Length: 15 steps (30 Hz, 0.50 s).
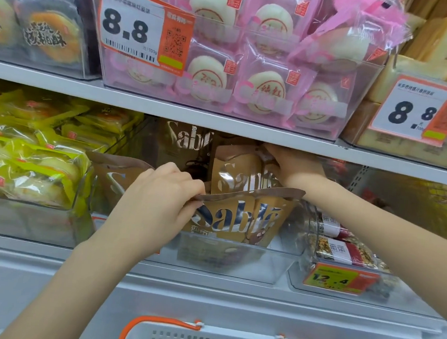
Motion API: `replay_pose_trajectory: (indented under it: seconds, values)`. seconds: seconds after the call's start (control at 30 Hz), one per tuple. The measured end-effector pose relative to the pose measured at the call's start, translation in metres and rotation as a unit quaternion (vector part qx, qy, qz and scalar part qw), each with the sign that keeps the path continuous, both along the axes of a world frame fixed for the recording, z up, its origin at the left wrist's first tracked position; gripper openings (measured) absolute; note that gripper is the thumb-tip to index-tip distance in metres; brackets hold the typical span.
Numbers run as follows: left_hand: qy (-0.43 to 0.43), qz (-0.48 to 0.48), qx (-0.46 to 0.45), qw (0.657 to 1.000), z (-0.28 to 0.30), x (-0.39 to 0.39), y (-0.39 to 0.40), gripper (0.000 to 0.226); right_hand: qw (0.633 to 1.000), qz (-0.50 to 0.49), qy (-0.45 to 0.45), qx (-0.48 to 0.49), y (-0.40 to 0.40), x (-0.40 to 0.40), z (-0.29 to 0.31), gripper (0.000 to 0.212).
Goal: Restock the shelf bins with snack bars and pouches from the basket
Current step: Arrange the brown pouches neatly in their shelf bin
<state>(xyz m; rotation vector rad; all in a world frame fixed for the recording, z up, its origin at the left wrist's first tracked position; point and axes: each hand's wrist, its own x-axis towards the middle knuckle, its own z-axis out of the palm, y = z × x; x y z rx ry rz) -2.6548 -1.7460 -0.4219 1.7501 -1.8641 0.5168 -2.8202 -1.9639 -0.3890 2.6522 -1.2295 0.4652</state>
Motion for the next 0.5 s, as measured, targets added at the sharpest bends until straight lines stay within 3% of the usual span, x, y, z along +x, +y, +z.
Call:
replay_pose_trajectory:
  seconds: [0.17, 0.27, 0.4, 0.5]
  values:
    - [-0.009, 0.000, 0.007, 1.000, -0.001, 0.000, 0.001, 0.010, 0.997, 0.009, 0.077, -0.029, 0.005, -0.006, 0.005, 0.042]
    - [-0.015, 0.009, 0.007, 1.000, 0.000, 0.001, 0.004, 0.012, 0.996, 0.053, 0.061, 0.046, 0.012, -0.012, 0.009, 0.043]
    - [-0.030, 0.046, -0.006, 0.998, 0.001, -0.004, 0.008, 0.007, 0.995, 0.078, 0.035, 0.053, 0.030, -0.025, 0.015, 0.037]
    - [-0.049, 0.067, 0.005, 0.997, 0.004, -0.006, 0.012, 0.023, 0.992, 0.085, 0.018, 0.095, 0.043, -0.034, 0.022, 0.036]
